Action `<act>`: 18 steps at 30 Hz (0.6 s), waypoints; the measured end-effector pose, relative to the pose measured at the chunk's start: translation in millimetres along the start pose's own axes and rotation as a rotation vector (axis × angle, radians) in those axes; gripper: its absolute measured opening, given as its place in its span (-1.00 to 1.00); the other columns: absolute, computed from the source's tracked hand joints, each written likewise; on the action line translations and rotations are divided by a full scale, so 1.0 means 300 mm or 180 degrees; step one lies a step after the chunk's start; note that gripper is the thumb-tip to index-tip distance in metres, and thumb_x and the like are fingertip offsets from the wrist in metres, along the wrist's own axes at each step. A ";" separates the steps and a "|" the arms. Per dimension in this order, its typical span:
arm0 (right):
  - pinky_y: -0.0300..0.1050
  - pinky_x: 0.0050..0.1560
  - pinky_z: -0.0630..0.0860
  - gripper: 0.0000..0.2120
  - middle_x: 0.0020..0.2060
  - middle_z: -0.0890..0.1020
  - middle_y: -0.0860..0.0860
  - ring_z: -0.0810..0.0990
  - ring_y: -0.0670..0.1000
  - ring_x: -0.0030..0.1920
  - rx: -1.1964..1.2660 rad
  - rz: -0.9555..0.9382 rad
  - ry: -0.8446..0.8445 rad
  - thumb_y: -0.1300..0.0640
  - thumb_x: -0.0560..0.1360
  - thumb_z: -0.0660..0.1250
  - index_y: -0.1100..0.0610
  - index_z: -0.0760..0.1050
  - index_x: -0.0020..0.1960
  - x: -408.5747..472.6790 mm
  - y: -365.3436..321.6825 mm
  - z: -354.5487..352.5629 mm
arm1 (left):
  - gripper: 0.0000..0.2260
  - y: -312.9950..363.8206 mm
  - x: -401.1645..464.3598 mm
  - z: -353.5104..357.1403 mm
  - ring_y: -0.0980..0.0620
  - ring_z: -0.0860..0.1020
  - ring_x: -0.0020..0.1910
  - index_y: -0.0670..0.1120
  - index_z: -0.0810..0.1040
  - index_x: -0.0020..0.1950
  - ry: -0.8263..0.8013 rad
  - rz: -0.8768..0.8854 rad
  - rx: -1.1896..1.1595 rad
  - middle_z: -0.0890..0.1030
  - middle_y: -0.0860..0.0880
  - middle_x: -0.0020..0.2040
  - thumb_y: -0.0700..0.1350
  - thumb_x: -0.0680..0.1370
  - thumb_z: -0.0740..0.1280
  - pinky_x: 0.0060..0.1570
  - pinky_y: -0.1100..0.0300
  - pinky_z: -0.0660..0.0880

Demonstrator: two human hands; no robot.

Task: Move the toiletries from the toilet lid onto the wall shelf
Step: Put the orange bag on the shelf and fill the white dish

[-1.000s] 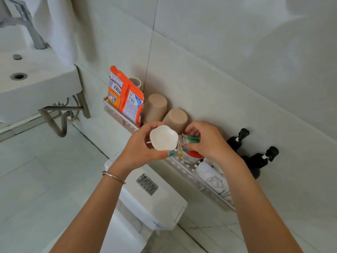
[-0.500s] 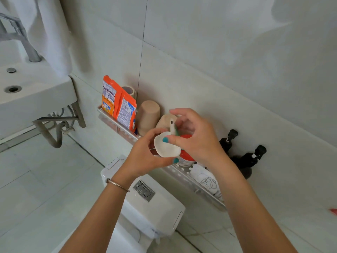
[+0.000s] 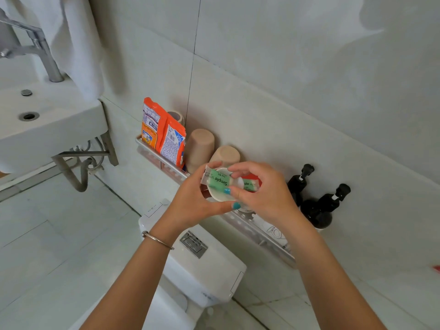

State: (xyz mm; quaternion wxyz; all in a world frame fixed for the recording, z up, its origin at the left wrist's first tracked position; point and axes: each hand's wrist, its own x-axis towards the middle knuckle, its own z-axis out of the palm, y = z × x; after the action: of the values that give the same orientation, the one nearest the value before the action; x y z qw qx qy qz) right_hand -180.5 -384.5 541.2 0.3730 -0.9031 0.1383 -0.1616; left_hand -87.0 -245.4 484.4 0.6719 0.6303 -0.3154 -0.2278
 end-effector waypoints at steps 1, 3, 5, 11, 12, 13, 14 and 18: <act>-0.08 0.06 0.59 -0.63 -0.06 0.63 -0.14 0.59 -0.15 0.04 0.0109 0.0039 -0.0028 0.18 0.35 0.54 -0.17 0.58 0.05 -0.002 0.001 -0.003 | -0.29 0.004 -0.005 -0.001 0.05 0.60 0.11 -0.01 0.42 0.32 0.0010 0.0000 0.0026 0.59 0.00 0.13 -0.16 0.23 0.62 0.05 0.17 0.58; -0.25 0.07 0.55 -0.63 -0.02 0.64 -0.14 0.59 -0.17 0.06 0.0272 0.0080 0.0078 0.20 0.37 0.53 -0.15 0.58 0.08 -0.007 0.006 -0.012 | -0.34 0.010 -0.016 -0.005 0.11 0.60 0.06 -0.04 0.45 0.27 0.0062 0.0020 0.0108 0.60 0.04 0.08 -0.18 0.22 0.61 0.00 0.22 0.59; -0.39 0.10 0.46 -0.63 0.04 0.63 -0.13 0.57 -0.22 0.09 0.0116 0.0104 0.0304 0.25 0.42 0.48 -0.10 0.57 0.13 -0.007 0.020 -0.026 | -0.38 0.011 -0.024 -0.018 0.19 0.59 0.00 -0.01 0.48 0.21 0.0141 0.0018 0.0181 0.60 0.08 0.05 -0.21 0.21 0.62 -0.07 0.28 0.58; -0.28 0.17 0.30 -0.54 0.25 0.50 0.00 0.44 0.00 0.27 -0.1281 0.0433 -0.0440 0.28 0.49 0.37 0.02 0.45 0.35 0.036 0.091 0.003 | -0.41 0.009 -0.033 -0.078 0.40 0.50 0.02 0.04 0.45 0.20 0.0268 -0.0001 0.0314 0.54 0.16 0.06 -0.22 0.26 0.59 -0.12 0.40 0.55; -0.28 0.17 0.28 -0.53 0.26 0.48 0.02 0.44 0.01 0.27 -0.1262 0.0497 -0.0550 0.26 0.50 0.38 0.03 0.43 0.37 0.046 0.095 0.013 | -0.40 0.006 -0.033 -0.090 0.38 0.51 0.02 0.00 0.45 0.22 0.0307 -0.0005 0.0284 0.55 0.14 0.07 -0.23 0.25 0.59 -0.12 0.39 0.55; -0.28 0.17 0.29 -0.53 0.27 0.48 0.02 0.44 0.01 0.27 -0.1220 0.0551 -0.0628 0.24 0.50 0.39 0.04 0.43 0.37 0.055 0.098 0.021 | -0.38 0.003 -0.034 -0.101 0.34 0.52 0.04 -0.02 0.45 0.24 0.0332 -0.0018 0.0262 0.55 0.12 0.08 -0.22 0.25 0.59 -0.11 0.37 0.56; -0.27 0.17 0.30 -0.53 0.27 0.48 0.03 0.45 0.01 0.26 -0.1170 0.0602 -0.0683 0.23 0.50 0.40 0.04 0.43 0.37 0.063 0.103 0.027 | -0.38 -0.002 -0.036 -0.113 0.28 0.53 0.07 -0.03 0.45 0.25 0.0345 -0.0036 0.0240 0.55 0.09 0.09 -0.19 0.24 0.59 -0.10 0.35 0.56; -0.29 0.16 0.32 -0.58 0.23 0.54 0.00 0.49 -0.02 0.24 -0.1036 0.0642 -0.0558 0.26 0.47 0.42 0.05 0.50 0.30 0.085 0.122 0.032 | -0.33 -0.022 -0.037 -0.151 0.05 0.55 0.14 -0.04 0.48 0.24 0.0395 -0.0078 0.0067 0.58 -0.01 0.12 -0.07 0.17 0.58 -0.03 0.23 0.59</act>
State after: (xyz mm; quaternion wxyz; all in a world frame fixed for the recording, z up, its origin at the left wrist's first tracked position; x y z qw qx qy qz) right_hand -158.1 -412.9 513.2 0.2471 -0.9436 0.2193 -0.0198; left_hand -62.0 -206.3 476.0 0.6806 0.6541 -0.2677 -0.1931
